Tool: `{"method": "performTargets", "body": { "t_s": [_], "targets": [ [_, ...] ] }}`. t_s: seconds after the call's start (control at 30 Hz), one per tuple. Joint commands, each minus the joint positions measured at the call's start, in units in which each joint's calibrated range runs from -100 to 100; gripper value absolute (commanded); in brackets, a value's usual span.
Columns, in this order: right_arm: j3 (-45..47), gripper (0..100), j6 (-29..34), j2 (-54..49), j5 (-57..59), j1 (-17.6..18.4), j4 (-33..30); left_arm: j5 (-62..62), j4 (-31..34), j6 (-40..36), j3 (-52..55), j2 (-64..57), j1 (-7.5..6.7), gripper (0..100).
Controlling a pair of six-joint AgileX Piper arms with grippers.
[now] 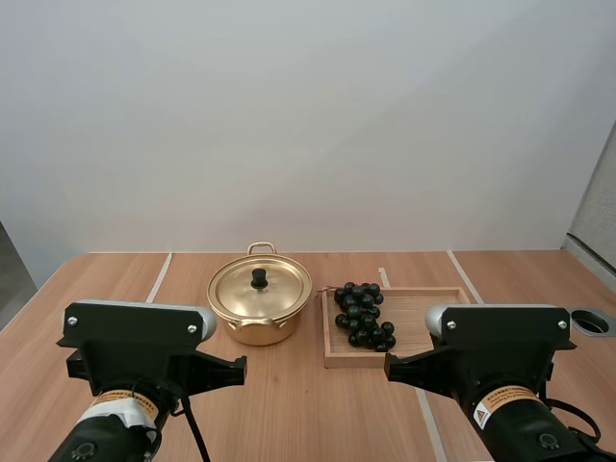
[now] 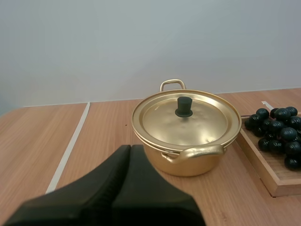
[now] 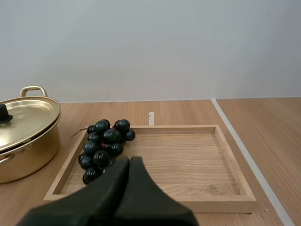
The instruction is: Open the pot, put the pineapple inside, and close it
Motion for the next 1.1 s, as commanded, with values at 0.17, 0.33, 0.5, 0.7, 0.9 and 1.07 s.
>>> {"method": "performTargets", "body": {
  "t_s": [0.17, 0.33, 0.5, 0.7, 0.9, 1.07],
  "targets": [
    [0.0, 0, -0.4, -0.3, -0.9, 0.1, -5.3, -1.4, 0.2, -0.8, 0.1, -0.3, -0.22, 0],
    [0.0, 0, -5.8, -0.3, 1.8, 0.1, -0.6, -13.5, 0.2, 0.6, 2.7, -0.3, -0.22, 0],
    [0.0, 0, -13.1, -0.3, 2.1, 0.1, 5.9, -25.1, 0.0, 1.5, 2.7, -0.3, 0.00, 0],
    [0.0, 0, -10.1, -0.3, 2.3, 0.1, 7.2, -15.9, 0.0, 0.7, 2.7, -0.3, 1.40, 0],
    [0.0, 0, -10.0, -0.3, 4.8, 0.1, 7.2, -7.4, 0.0, 0.7, 2.7, -0.3, 1.75, 0],
    [0.0, 0, -10.0, -0.3, 4.8, 0.1, 7.2, -5.0, 0.0, -0.3, 2.7, -0.3, 1.75, 0]
  ]
}}
